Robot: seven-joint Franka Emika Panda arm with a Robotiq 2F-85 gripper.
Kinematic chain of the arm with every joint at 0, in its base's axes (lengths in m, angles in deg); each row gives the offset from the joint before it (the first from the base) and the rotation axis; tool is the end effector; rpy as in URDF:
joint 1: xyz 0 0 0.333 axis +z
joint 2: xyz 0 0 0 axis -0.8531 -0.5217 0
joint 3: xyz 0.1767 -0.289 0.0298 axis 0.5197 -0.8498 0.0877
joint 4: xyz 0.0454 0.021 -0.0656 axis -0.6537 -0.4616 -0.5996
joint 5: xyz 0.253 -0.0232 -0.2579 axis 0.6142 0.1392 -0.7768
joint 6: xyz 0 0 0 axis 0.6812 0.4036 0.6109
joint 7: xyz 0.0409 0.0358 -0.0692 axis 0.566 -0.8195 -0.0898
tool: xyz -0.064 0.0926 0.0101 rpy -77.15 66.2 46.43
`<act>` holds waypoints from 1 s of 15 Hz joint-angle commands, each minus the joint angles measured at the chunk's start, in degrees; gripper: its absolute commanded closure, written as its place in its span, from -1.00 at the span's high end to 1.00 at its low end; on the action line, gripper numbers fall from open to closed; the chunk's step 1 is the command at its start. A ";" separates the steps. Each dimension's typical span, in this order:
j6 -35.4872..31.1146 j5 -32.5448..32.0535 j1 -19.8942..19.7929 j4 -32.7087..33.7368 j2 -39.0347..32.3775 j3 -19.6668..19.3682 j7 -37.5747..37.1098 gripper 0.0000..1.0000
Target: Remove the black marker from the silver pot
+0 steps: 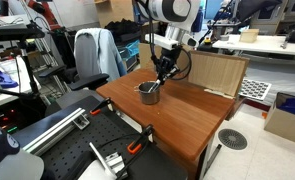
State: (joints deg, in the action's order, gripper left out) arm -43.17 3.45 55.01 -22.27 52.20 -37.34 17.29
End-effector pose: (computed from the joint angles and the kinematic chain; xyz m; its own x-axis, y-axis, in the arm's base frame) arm 0.5918 -0.0318 0.2333 0.9261 -0.0697 -0.3707 -0.1141 -0.9885 -0.0992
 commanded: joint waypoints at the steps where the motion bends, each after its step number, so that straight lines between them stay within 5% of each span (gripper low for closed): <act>1: 2.75 -0.95 0.11 2.39 -1.72 -0.04 0.59 -0.89; 15: 6.89 -1.60 0.95 6.00 2.52 -0.72 -2.25 -0.89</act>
State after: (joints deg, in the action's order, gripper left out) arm -38.83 3.34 55.24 -16.98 53.30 -37.27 16.97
